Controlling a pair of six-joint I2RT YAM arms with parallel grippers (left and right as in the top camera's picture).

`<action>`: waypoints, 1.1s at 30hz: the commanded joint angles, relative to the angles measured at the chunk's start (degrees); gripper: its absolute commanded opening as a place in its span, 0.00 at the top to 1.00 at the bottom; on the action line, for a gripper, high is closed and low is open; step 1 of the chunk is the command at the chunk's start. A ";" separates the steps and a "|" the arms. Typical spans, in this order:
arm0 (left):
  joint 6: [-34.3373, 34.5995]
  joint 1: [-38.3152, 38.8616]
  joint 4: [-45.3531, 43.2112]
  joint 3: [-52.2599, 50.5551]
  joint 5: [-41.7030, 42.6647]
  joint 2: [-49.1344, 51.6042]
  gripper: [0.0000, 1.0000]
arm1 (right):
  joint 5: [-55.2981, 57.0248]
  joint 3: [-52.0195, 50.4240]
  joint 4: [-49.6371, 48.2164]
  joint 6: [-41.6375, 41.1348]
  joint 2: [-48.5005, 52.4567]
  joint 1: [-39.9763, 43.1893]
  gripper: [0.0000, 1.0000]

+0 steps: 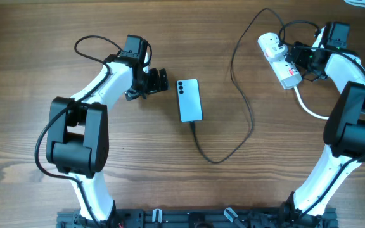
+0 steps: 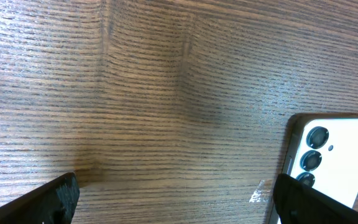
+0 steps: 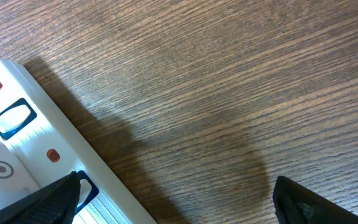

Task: Plug charger to phone and switch on socket
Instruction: 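Press the rocker switch beside the white charger with the right gripper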

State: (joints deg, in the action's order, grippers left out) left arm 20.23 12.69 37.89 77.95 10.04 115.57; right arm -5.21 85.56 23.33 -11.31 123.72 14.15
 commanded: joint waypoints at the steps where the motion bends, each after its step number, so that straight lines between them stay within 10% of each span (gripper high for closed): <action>1: -0.31 -0.07 -0.15 -0.07 -0.72 -0.26 0.00 | -2.82 -0.79 2.27 3.78 1.77 -0.81 0.00; 33: -0.31 -0.07 -0.15 -0.07 -0.74 -0.26 0.00 | -7.72 -0.79 3.98 -3.91 1.77 -0.79 0.00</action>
State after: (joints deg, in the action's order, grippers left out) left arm 20.23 12.69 37.89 77.95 10.04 115.57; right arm -10.24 85.86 25.71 -14.24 123.72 14.41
